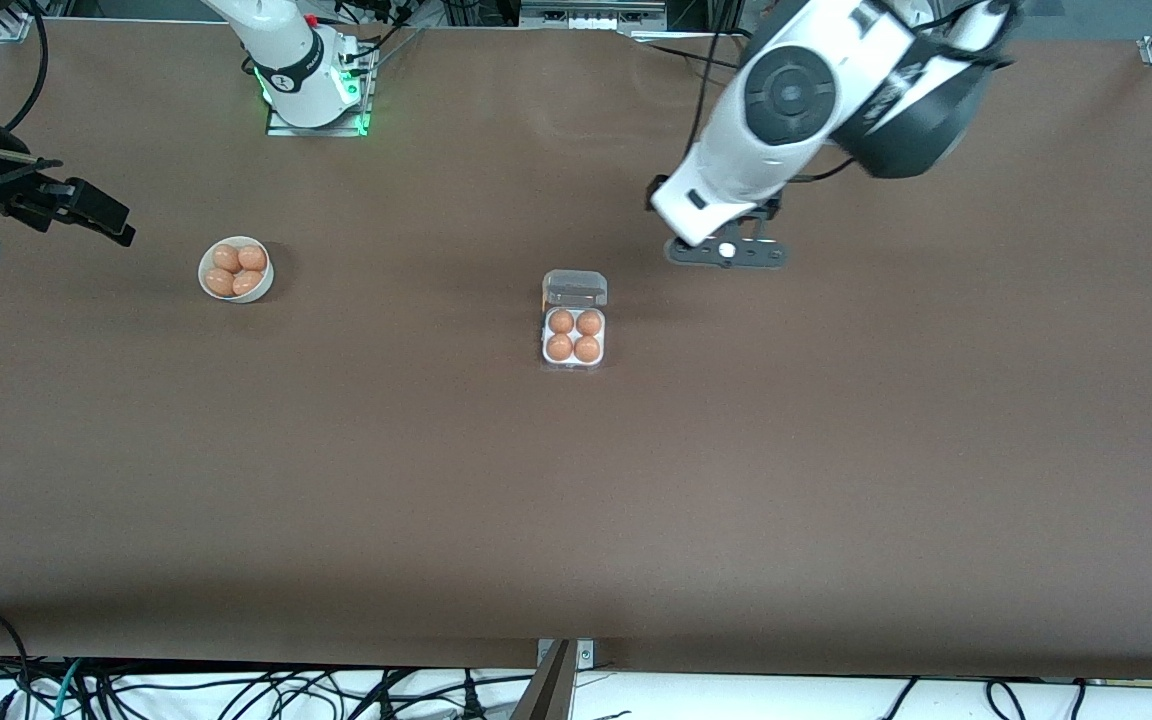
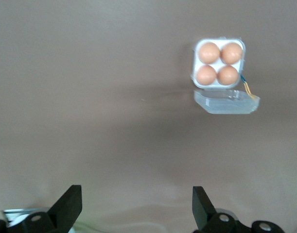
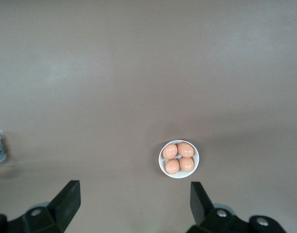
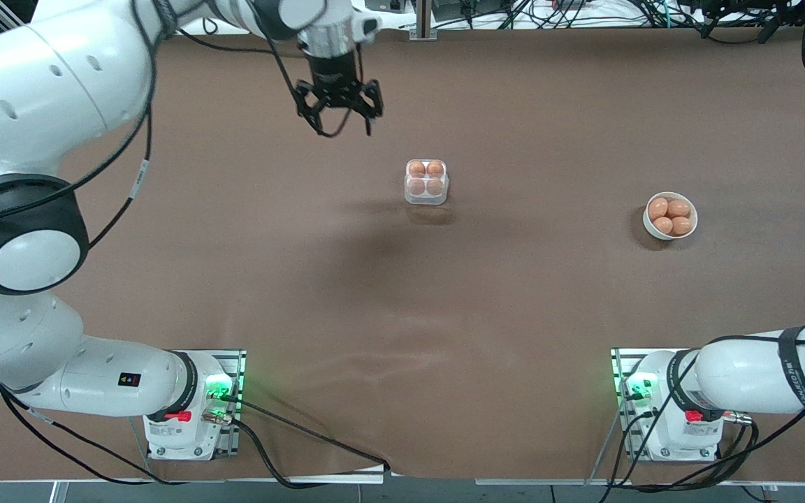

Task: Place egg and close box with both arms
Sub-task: 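Lower the left gripper and grasp the open carton lid edge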

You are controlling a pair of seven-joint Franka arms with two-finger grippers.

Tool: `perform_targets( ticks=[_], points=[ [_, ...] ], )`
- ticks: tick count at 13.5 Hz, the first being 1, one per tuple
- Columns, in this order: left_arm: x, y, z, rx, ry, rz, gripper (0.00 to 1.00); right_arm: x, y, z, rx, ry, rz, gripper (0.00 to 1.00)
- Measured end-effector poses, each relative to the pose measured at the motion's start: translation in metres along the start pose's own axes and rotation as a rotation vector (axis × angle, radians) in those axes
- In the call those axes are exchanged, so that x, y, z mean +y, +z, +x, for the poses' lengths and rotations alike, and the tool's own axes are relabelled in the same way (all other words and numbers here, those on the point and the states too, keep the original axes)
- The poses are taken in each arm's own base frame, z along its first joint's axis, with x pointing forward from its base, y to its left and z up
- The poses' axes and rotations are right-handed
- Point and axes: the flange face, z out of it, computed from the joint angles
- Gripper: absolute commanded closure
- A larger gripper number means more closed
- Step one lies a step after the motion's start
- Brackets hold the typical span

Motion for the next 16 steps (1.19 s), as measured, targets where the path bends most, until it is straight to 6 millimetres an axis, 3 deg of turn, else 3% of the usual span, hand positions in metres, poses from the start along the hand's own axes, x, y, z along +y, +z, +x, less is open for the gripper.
perform_targets(
  ticks=[4, 6, 8, 10, 13, 14, 15, 16],
  points=[
    [0.074, 0.06, -0.04, -0.061, 0.05, 0.052, 0.0, -0.003, 0.0, -0.001, 0.001, -0.005, 0.0, 0.0],
    [0.095, 0.087, -0.047, -0.092, 0.072, 0.063, 0.0, -0.003, 0.0, -0.001, 0.001, -0.006, 0.0, 0.0],
    [0.104, 0.11, -0.041, -0.133, 0.067, 0.034, 0.02, -0.003, 0.0, 0.0, 0.0, -0.005, 0.0, 0.0],
    [0.108, 0.133, -0.027, -0.167, 0.038, -0.001, 0.19, -0.003, 0.0, 0.0, 0.0, -0.005, 0.0, 0.0],
    [0.113, 0.164, -0.013, -0.215, 0.001, -0.043, 0.78, -0.003, 0.0, 0.0, 0.0, -0.005, 0.0, 0.0],
    [0.115, 0.171, -0.009, -0.217, -0.007, -0.054, 0.91, -0.003, 0.0, 0.0, 0.0, -0.005, 0.0, 0.0],
    [0.116, 0.176, -0.006, -0.214, -0.014, -0.068, 1.0, -0.003, 0.0, 0.0, 0.0, -0.005, 0.0, 0.0],
    [0.118, 0.179, -0.002, -0.207, -0.02, -0.083, 1.0, -0.003, 0.0, 0.0, 0.0, -0.005, 0.0, 0.0]
  ],
)
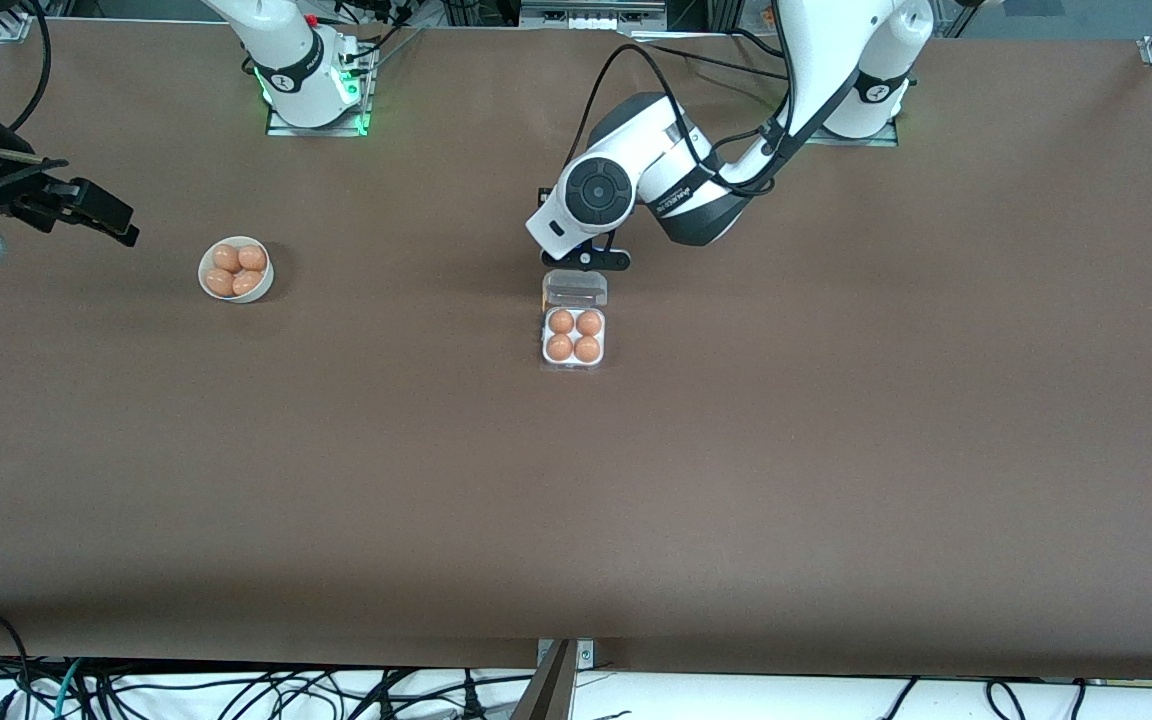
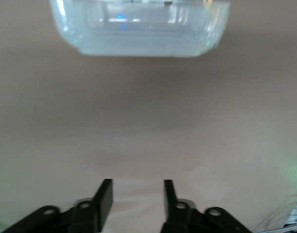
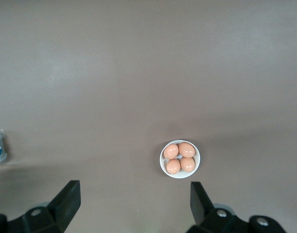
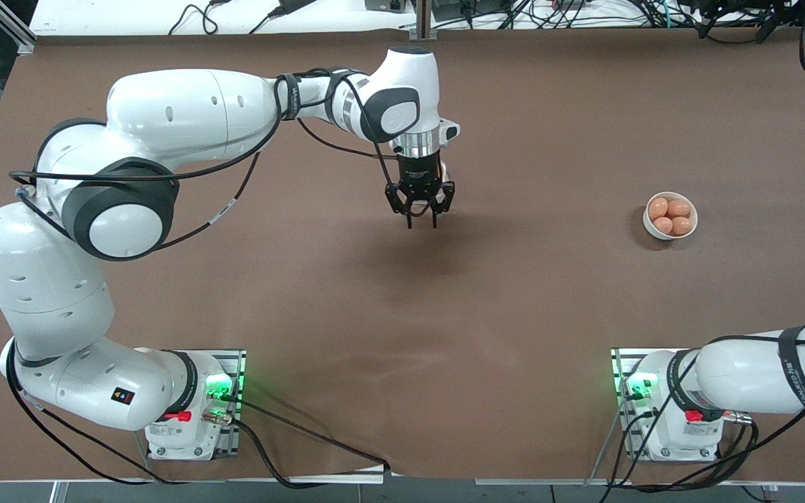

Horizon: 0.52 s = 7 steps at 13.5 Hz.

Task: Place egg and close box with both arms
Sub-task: 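Lower the left gripper and grasp the open carton lid edge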

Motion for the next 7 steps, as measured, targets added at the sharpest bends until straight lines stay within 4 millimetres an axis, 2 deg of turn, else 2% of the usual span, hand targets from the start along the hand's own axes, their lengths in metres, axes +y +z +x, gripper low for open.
perform_targets(
  ticks=[3, 7],
  points=[
    [0.002, 0.005, 0.011, 0.017, -0.009, -0.035, 1.0, 0.0, 0.0, 0.0, 0.0, 0.0, 0.0, 0.0],
    [-0.001, 0.0, 0.025, 0.029, -0.027, -0.055, 1.0, 0.0, 0.0, 0.0, 0.0, 0.0, 0.0, 0.0]
  ],
)
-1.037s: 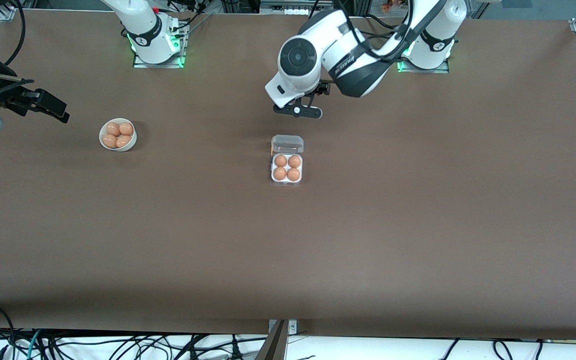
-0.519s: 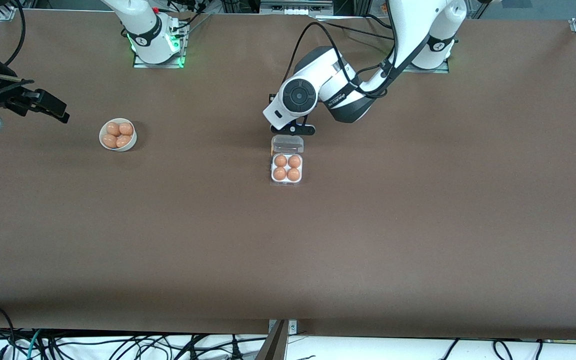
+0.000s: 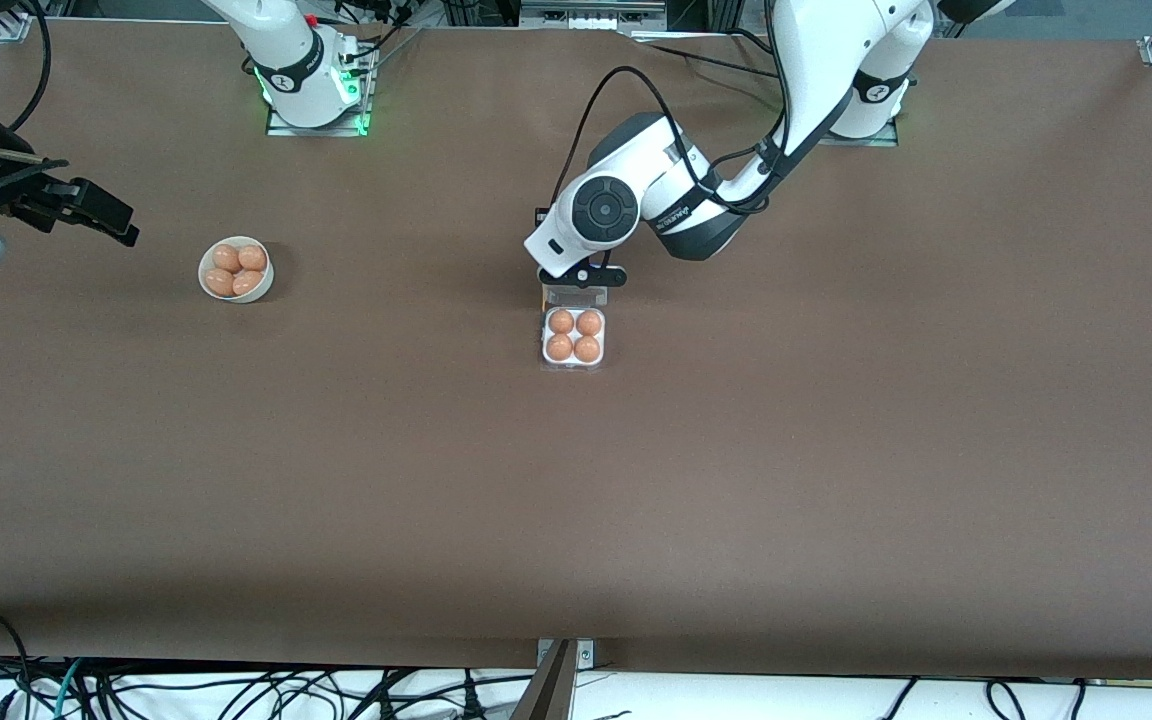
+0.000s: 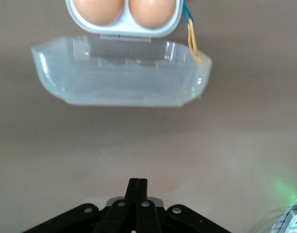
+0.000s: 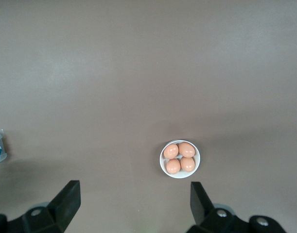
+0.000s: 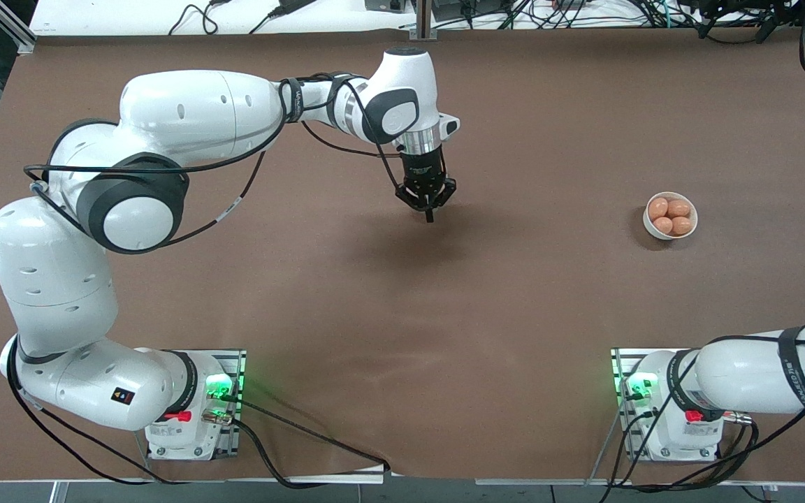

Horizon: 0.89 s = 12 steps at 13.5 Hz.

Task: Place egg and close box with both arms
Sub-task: 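Lower the left gripper and grasp the open carton lid edge, then fold the lid over the eggs with the left gripper and press shut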

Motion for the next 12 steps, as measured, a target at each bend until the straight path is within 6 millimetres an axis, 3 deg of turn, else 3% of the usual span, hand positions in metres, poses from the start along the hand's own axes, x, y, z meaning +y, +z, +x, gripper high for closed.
perform_targets(
  ticks=[4, 12],
  points=[
    [-0.01, -0.01, 0.024, 0.036, -0.036, -0.028, 1.0, 0.0, 0.0, 0.0, 0.0, 0.0, 0.0, 0.0],
    [-0.021, -0.007, 0.062, 0.113, -0.091, -0.024, 1.0, 0.0, 0.0, 0.0, 0.0, 0.0, 0.0, 0.0]
  ],
)
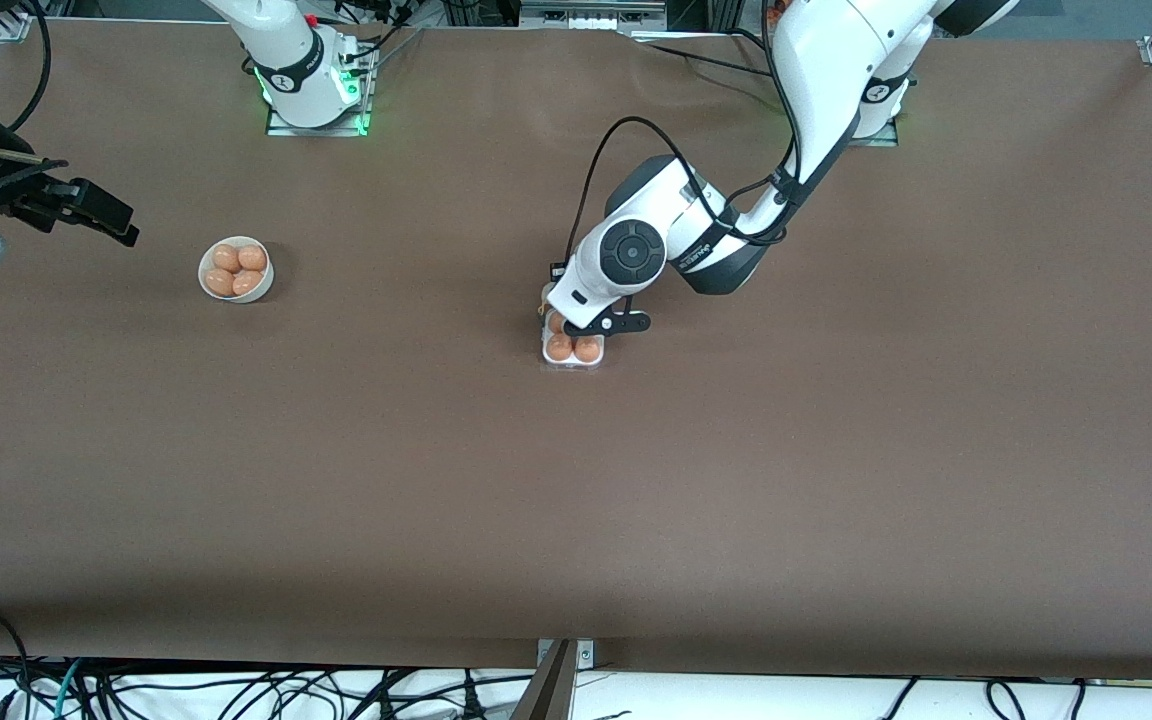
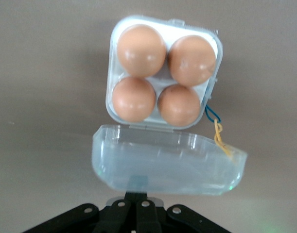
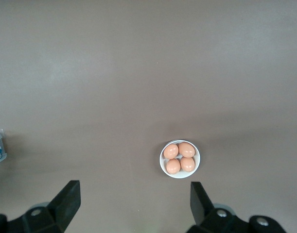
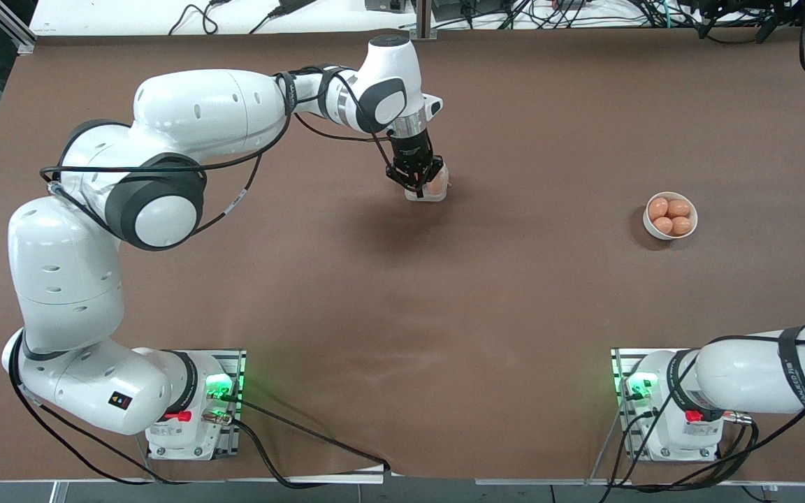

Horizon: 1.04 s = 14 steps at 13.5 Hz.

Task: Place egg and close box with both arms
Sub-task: 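Fold the lid over the eggs with the left gripper and press shut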

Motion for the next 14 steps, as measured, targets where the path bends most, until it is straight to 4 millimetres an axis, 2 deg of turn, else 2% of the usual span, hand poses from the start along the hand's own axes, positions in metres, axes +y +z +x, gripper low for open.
perform_targets(
  ticks=[5, 10, 14],
  points=[
    [-0.002, -0.002, 0.016, 0.027, -0.018, -0.017, 1.0, 0.001, 0.0, 0.0, 0.0, 0.001, 0.0, 0.0],
    [-0.001, 0.005, 0.027, 0.045, -0.029, -0.029, 1.0, 0.001, 0.0, 0.0, -0.001, 0.001, 0.0, 0.0],
    [0.0, 0.008, 0.032, 0.05, -0.032, -0.026, 1.0, 0.001, 0.0, 0.0, -0.001, 0.002, 0.0, 0.0]
  ],
)
